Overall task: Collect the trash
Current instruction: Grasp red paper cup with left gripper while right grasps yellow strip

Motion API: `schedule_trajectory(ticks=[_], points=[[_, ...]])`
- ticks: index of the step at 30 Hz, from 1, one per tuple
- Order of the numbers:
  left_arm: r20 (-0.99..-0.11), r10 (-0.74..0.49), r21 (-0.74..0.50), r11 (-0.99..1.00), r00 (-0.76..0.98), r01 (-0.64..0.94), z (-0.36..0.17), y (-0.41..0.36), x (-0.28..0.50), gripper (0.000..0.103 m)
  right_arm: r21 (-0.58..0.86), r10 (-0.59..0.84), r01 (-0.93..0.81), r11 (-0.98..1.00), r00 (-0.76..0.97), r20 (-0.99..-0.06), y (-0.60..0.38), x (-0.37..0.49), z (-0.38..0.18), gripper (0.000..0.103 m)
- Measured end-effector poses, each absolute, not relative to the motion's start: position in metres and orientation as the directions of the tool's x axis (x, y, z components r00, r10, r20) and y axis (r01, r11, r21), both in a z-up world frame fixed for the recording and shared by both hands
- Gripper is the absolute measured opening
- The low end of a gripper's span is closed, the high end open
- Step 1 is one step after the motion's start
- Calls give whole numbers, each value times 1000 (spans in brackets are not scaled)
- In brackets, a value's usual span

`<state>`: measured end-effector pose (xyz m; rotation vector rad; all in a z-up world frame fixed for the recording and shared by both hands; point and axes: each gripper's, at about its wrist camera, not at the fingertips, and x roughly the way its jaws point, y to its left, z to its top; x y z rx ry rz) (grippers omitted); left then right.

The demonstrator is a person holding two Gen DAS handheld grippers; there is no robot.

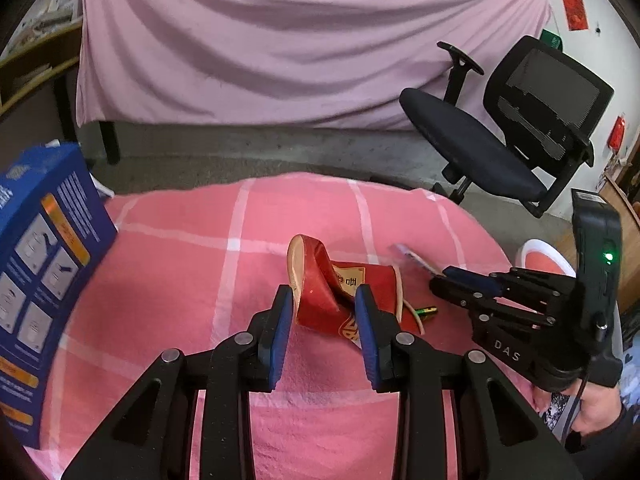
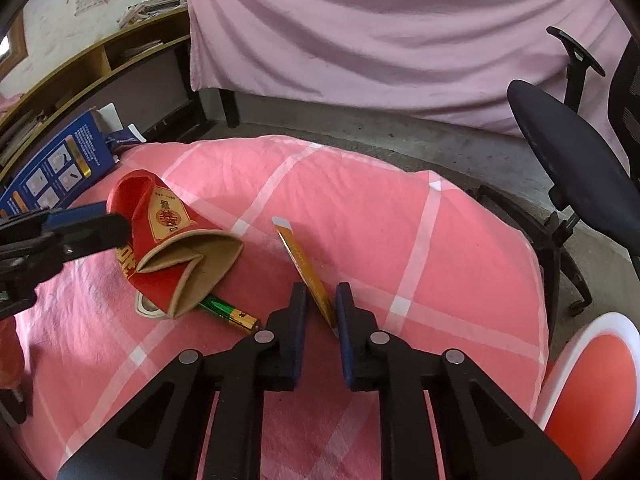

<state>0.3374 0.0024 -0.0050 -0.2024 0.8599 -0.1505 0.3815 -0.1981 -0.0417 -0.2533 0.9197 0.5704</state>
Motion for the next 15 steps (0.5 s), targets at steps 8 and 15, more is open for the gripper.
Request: schedule_trajectory(ticks=[8,15], points=[[-734,-220,-247,968,643,50,-4,8,335,23,36,362,-551,834,496,-789,-205,377,-37,7],[-706,-221,-264,964,673,40,2,9,318,16,-8,364,-535,845,586,-724,-206,355,-23,6]])
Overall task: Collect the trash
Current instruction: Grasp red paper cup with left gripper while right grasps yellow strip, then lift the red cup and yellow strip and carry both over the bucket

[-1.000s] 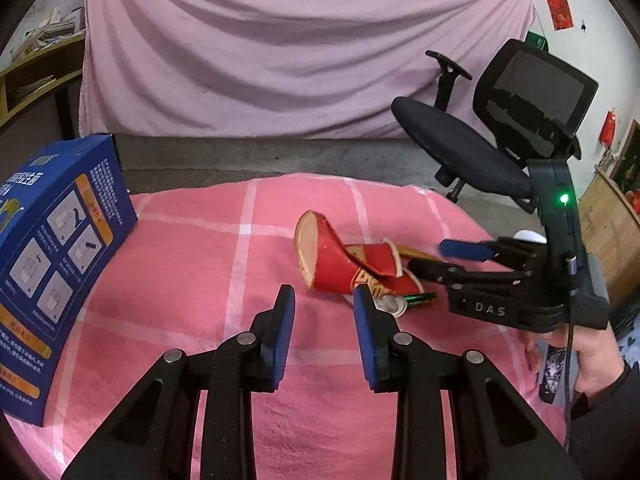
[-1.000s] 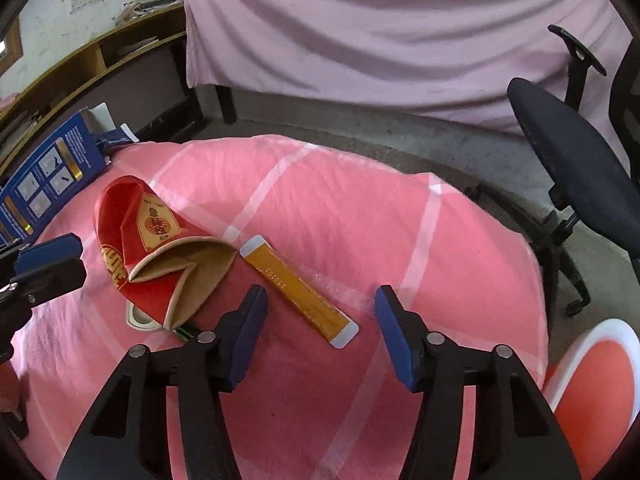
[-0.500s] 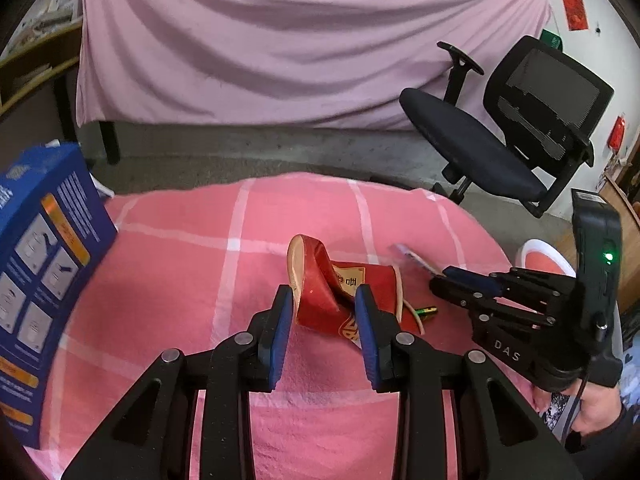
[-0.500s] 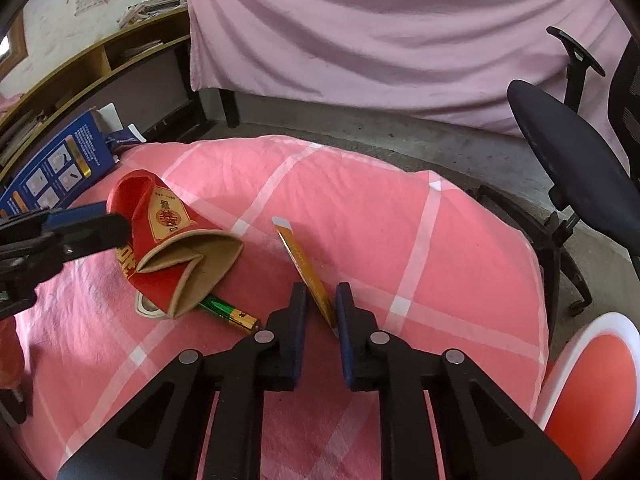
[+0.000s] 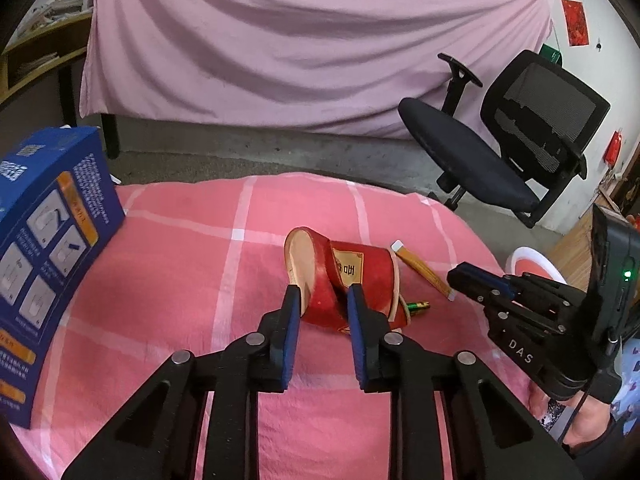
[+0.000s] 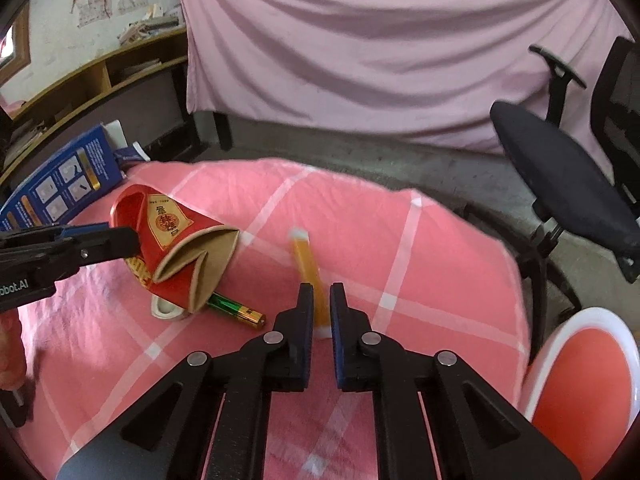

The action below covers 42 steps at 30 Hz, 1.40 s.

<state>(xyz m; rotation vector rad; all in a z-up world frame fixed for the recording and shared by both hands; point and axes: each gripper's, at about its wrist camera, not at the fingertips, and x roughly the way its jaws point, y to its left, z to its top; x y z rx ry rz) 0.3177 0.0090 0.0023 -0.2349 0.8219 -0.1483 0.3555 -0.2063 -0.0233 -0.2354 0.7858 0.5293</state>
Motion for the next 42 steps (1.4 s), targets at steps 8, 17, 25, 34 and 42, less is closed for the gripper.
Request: schedule_trajectory(ticks=[8,17,25,34,42], points=[[-690,-168,-230,973,704,6,3,6,297,14,53,380,-524,850,541,-750,-208,367,-29,9],[-693,-133,-256,964,709,-69,3,26,291,14,112,388,-523,845,456,-801,-200,389,-44,27],[-649,-141,-283,957,747,-65,11,36,274,14,103,391,-535,839,459,-798,-203,384,-43,12],[-560,-87,-243,968,824,-63,30,30,244,14,25,462,-547,837,681,-568,-219,322,3,11],[-422,-77,-188,982,903,-3,58,-9,225,14,-12,470,-494,869,833,-292,-251,259,55,11]])
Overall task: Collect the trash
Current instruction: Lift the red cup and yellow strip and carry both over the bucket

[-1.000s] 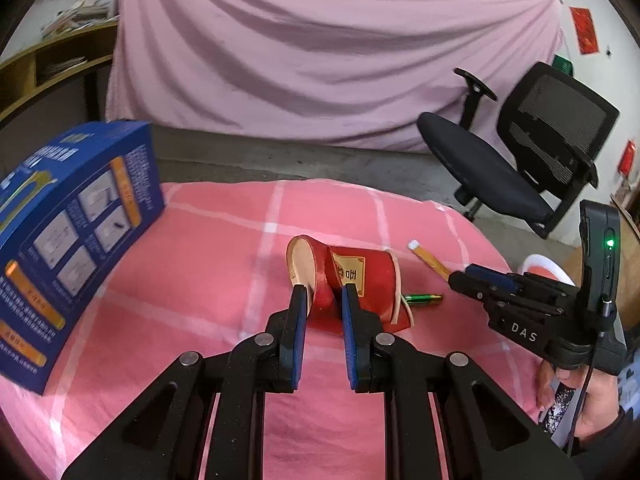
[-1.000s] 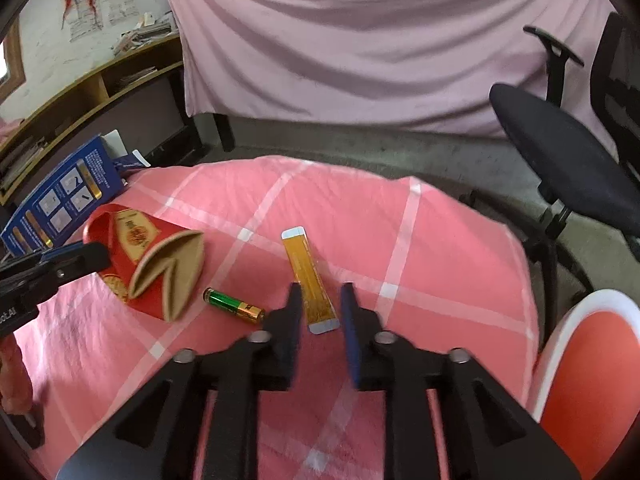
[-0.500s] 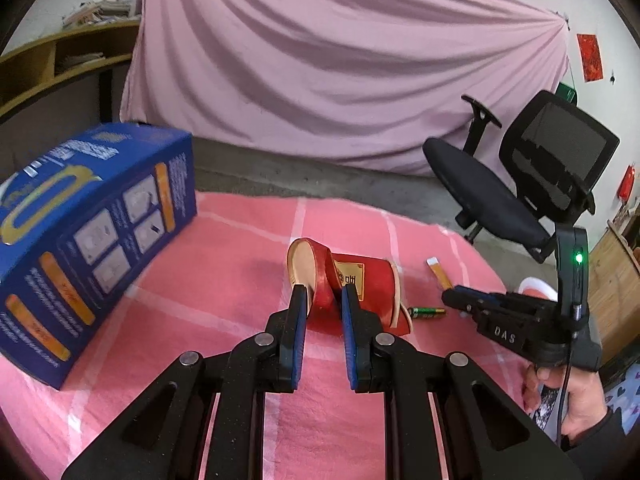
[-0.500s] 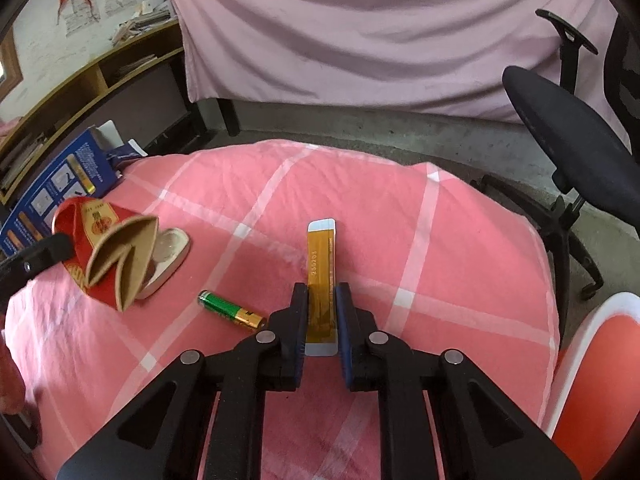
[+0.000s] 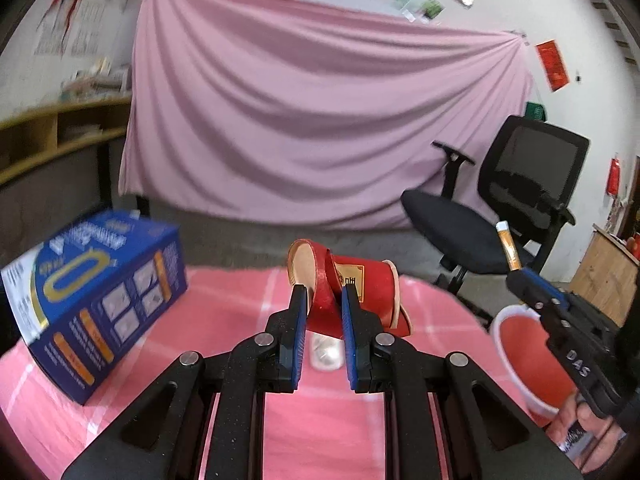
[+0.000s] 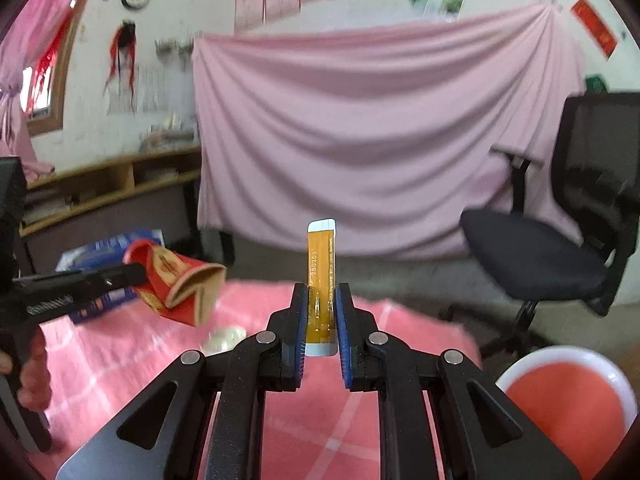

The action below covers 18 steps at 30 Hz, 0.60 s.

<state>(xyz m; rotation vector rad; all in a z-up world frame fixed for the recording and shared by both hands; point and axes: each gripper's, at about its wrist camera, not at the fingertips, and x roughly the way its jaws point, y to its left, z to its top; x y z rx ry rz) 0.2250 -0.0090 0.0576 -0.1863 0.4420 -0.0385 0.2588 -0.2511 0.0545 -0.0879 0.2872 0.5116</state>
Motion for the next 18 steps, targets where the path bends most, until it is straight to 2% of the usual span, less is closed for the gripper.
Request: schedule_trajectory(ticks=[5,11,15,18], points=[[-307,-98,-140,989,947,57,81,-43,212,14,-19,419,-426,904,895,-150,-275,229,77,12],[-186,-156,-97,985,970,140,100,-89,204,14,-5,303,-303,953,953,-25,-316,201,89,12],[-138,-217,-77,975,966,208,108,-125,207,14,5,224,-224,975,975,5,-343,197,92,12],[-130,-271,-63,962,954,264,107,-150,211,14,29,171,-171,985,985,-9,-364,199,90,12]])
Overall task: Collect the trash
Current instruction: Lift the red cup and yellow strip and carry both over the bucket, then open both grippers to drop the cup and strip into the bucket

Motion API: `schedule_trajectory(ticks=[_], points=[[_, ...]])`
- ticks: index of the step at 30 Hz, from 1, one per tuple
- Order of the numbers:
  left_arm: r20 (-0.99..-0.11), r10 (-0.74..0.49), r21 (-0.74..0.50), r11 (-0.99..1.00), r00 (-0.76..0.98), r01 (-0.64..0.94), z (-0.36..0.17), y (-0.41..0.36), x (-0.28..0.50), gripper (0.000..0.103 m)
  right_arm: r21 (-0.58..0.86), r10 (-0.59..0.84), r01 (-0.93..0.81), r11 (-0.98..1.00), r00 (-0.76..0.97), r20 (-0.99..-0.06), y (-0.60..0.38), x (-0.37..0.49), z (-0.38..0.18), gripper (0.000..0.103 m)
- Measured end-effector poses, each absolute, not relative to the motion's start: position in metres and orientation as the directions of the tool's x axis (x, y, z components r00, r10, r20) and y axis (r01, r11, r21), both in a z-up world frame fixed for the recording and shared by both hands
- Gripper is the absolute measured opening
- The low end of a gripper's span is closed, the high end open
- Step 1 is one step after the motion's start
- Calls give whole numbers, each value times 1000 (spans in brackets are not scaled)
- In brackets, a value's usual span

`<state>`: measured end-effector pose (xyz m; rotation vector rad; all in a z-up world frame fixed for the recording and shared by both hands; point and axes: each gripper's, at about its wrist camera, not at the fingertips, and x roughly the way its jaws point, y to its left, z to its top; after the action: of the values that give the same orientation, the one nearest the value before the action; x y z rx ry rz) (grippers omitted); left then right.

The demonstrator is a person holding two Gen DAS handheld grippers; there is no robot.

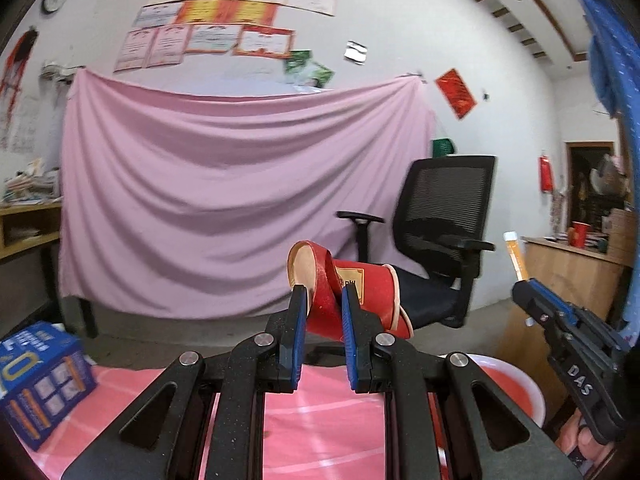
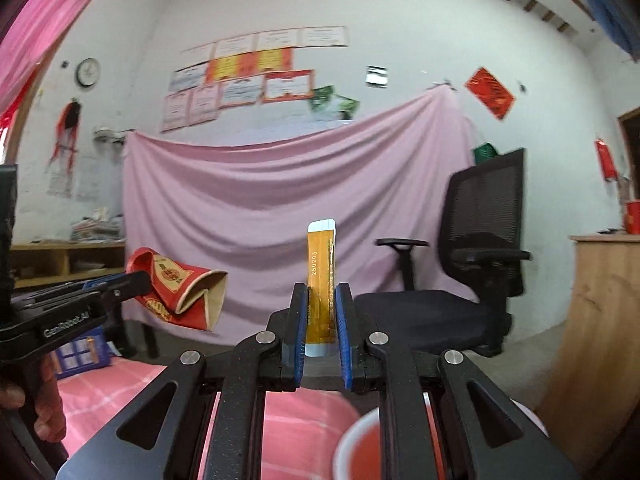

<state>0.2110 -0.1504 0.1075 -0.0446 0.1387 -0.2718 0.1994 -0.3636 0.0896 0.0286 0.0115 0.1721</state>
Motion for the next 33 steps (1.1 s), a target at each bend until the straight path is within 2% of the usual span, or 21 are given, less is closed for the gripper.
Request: schedule_trajectory(ticks=[5,12,17,23,33], points=[[-158,-347,-38,938,924,345,103,-188,222,14,51,97,-93,994,992,-87,-387,211,79,12],[-279,-429,-64,901,859,429,82,-236,251,14,85,29,-11,996,976,-216,-421,229,59,12],[-371,-455,-109,887,809,449,65,-257,271,14,108,8,29,994,945,-327,-436,243,43,12],[-474,-468,-152,878,746,454,49,-272,291,14,123,-2,59,991,909,-417,-446,254,27,12],[-570,-494,-214,861,657,461,28,-282,307,12,136,-7,92,986,852,-523,-456,267,9,13]])
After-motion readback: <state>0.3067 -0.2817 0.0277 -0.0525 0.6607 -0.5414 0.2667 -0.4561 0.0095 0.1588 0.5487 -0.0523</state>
